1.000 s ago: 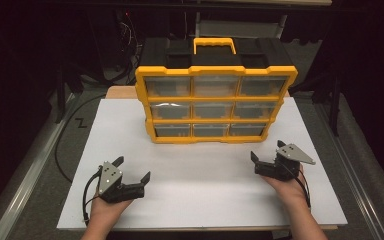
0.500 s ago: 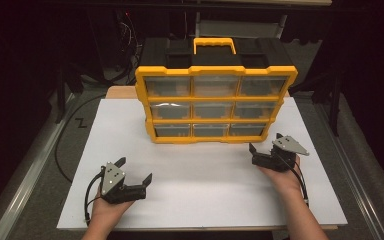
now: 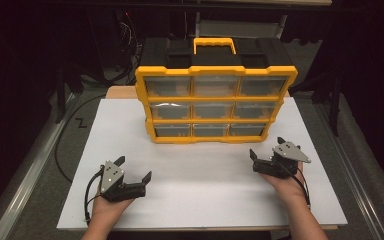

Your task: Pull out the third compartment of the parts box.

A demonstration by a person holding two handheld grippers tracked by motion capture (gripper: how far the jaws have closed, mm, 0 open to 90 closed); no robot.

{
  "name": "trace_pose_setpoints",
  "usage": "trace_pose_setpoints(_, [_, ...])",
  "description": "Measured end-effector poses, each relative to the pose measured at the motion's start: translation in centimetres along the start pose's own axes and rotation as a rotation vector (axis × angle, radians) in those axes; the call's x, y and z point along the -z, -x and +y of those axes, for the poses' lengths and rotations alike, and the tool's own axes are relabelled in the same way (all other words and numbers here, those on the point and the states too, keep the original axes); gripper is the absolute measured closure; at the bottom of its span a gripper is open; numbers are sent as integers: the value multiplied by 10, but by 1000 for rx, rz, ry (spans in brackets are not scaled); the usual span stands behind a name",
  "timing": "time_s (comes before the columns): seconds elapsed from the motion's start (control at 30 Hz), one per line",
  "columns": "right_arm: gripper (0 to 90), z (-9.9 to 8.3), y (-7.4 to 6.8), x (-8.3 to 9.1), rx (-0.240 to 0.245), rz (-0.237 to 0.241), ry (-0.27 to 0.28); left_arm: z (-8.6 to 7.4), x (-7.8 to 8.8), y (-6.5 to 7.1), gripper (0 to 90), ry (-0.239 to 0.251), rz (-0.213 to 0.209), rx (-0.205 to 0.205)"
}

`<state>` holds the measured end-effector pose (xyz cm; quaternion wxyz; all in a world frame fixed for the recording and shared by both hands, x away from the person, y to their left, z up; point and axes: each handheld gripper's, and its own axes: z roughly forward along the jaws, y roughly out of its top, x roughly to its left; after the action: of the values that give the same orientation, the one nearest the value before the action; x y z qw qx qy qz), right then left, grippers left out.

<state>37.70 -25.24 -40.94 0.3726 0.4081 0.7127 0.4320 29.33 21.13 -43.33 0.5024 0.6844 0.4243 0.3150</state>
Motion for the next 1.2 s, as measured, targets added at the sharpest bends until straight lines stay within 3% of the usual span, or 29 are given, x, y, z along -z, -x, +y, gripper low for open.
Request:
trace_pose_setpoints(0.33, [9, -5, -2, 0, 66, 5, -26, 0, -4, -4, 5, -9, 11, 5])
trace_pose_setpoints(0.5, [9, -9, -4, 1, 112, 7, -40, 0, -7, -5, 5, -39, 23, -5])
trace_pose_setpoints(0.7, [9, -14, -4, 4, 176, -13, -62, 1, -5, -6, 5, -28, 33, -17])
trace_pose_setpoints(0.8, [9, -16, -3, 7, 169, -14, -68, 1, -4, -7, 5, -29, 36, -3])
trace_pose_setpoints(1.03, [9, -16, -4, 9, 214, -17, -62, 0, -3, -8, 5, -43, 45, -10])
trace_pose_setpoints(1.2, [9, -16, -6, 10, 256, -24, -68, 2, -1, -10, 5, -27, 52, -9])
